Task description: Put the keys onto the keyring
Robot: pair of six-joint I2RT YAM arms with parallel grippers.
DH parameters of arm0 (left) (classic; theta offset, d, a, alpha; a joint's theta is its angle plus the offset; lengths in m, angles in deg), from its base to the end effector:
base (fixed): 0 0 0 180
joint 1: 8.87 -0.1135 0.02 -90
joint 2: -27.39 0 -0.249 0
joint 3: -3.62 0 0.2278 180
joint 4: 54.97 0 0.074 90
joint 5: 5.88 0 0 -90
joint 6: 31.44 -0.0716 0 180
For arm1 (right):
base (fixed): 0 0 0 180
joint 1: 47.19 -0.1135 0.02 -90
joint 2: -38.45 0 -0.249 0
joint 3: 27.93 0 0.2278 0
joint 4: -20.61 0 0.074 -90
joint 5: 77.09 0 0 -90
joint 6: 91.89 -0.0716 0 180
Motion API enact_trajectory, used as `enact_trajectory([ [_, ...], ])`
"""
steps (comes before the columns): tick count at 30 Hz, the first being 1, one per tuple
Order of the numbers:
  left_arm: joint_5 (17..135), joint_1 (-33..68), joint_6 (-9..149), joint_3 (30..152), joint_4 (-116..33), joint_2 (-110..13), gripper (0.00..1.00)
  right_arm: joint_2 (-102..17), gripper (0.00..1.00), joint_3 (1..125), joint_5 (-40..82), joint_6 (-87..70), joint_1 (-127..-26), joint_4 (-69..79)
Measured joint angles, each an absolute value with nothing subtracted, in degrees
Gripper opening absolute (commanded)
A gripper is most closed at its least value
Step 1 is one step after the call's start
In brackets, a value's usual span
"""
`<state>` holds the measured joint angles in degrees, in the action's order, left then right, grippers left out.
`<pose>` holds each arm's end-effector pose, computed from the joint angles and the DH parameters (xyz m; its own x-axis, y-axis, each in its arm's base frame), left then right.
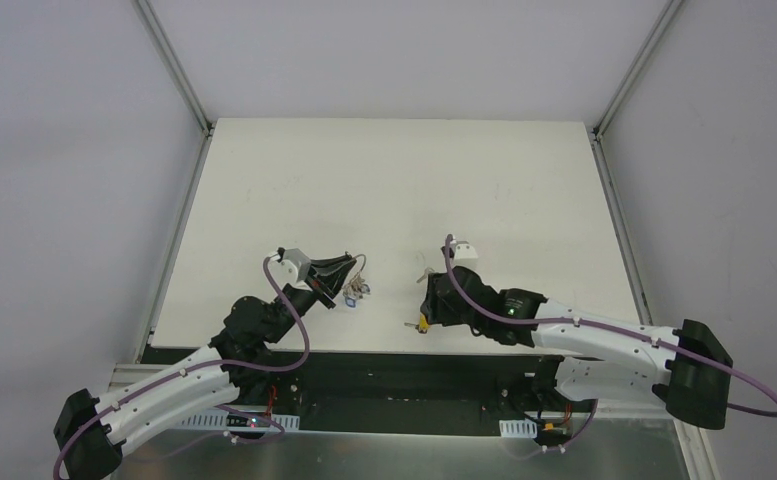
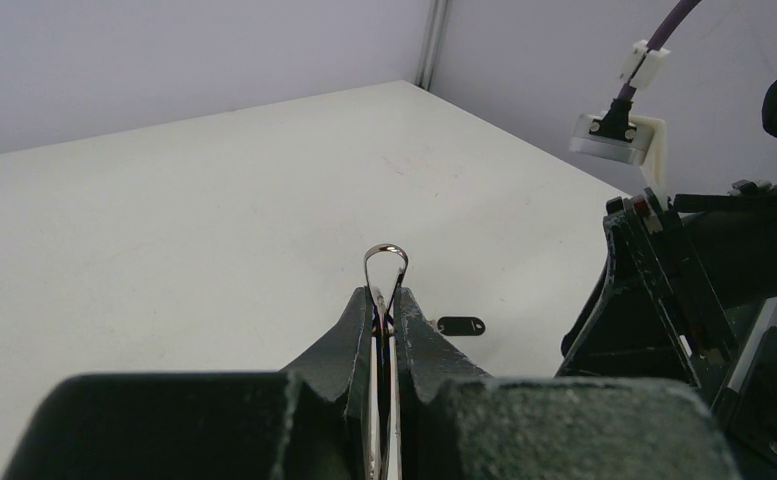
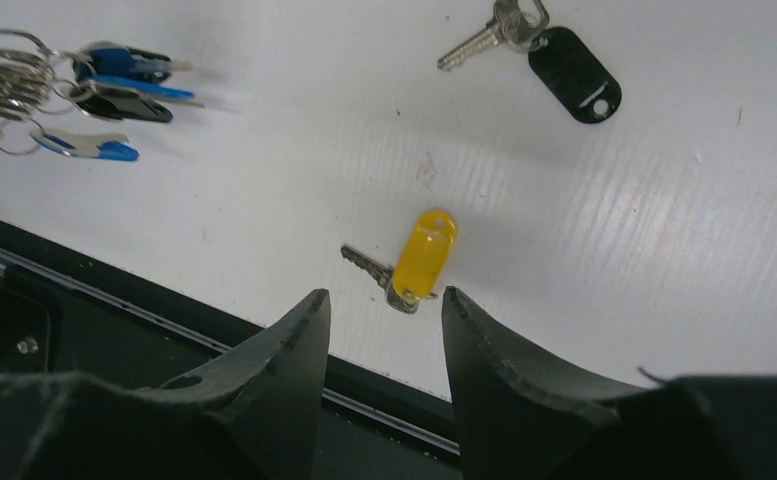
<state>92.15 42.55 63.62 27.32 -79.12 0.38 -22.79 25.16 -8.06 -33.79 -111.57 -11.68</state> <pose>0.1082 -0.1196 0.2650 0.1599 -0.3405 -0.9266 0.7095 0.6922 -0.1319 0.1238 0.1989 0.2081 -0.6208 -0.1534 -0.7688 -0.4666 0.8604 0.2051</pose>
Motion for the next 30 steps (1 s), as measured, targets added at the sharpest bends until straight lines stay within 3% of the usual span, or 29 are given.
enact_trajectory([
  [14,92.13,42.55,63.62,27.32,-77.94,-0.27,0.0,-25.15,0.45,24.07,-1.61,-28.76,-111.59,-18.67],
  [30,92.13,42.55,63.62,27.32,-77.92,-0.69,0.0,-26.9,0.58,21.64,5.67,-7.21,-111.75,-7.9],
])
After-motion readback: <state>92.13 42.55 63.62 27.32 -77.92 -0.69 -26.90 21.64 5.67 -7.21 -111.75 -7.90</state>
